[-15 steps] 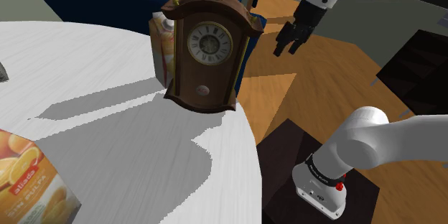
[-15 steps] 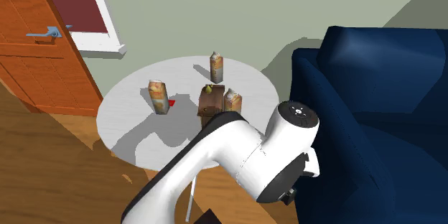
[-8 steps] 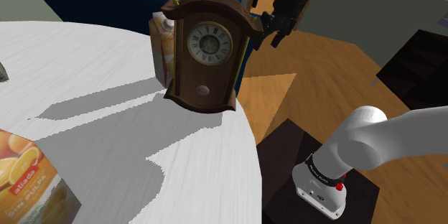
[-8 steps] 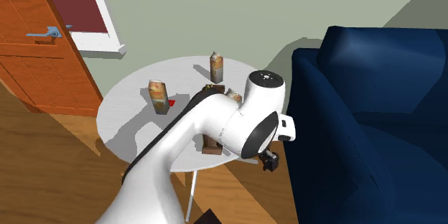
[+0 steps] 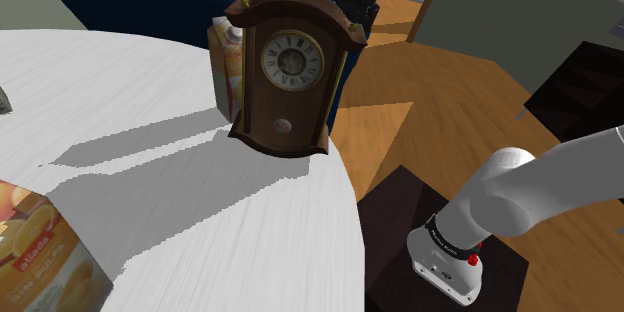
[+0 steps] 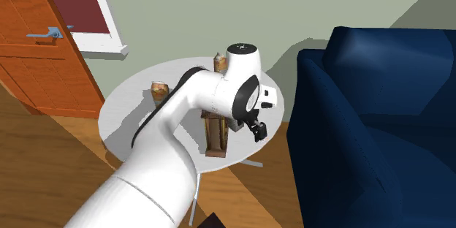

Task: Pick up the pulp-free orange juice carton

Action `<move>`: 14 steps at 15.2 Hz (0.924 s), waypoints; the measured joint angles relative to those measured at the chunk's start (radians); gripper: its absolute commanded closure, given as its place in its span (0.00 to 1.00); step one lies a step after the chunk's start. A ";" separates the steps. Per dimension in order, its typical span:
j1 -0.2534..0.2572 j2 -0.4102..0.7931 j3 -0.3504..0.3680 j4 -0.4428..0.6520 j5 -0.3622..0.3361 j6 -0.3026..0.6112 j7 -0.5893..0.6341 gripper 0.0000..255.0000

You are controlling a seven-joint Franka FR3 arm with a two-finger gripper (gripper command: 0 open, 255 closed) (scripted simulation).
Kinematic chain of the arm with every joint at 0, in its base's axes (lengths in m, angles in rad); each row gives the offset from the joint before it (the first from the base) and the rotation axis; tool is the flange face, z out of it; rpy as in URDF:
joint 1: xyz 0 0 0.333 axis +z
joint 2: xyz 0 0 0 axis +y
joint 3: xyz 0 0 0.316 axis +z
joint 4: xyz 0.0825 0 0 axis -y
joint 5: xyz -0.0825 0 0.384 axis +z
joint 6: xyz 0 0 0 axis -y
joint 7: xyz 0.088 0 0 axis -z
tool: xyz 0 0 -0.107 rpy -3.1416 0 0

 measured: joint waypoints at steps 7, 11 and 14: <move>-0.005 0.234 0.167 0.267 -0.126 -0.020 0.190 0.00; 0.023 0.404 0.267 0.459 -0.257 -0.070 0.320 0.00; 0.057 0.507 0.306 0.568 -0.345 -0.107 0.383 0.00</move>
